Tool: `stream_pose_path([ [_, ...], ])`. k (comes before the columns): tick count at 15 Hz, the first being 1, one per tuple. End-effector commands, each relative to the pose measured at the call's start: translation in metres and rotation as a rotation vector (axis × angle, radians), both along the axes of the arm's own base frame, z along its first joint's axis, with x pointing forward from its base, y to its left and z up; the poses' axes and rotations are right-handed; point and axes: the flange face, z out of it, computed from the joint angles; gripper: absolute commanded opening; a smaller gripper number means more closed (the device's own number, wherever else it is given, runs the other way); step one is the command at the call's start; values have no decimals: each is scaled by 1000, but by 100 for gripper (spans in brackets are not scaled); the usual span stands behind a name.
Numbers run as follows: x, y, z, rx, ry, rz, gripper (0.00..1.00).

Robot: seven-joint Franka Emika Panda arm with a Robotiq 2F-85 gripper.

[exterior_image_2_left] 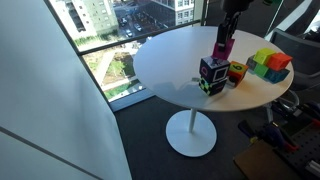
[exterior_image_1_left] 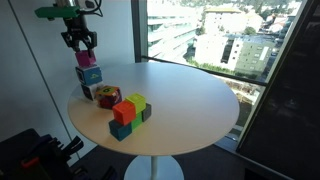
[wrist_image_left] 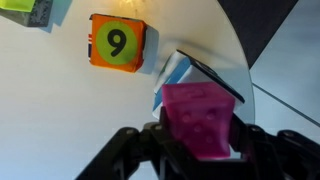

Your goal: Place the pink block on top of the block pyramid

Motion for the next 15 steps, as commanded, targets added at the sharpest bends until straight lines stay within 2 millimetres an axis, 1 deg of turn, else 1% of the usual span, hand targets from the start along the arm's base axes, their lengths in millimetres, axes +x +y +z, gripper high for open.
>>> stream_pose_path([
  [1, -1, -15, 24, -18, 12, -42, 29],
  [4, -4, -30, 32, -30, 32, -84, 29],
  [8, -6, -59, 40, -39, 59, -169, 29],
  [15, -14, -107, 47, -46, 99, -329, 29],
])
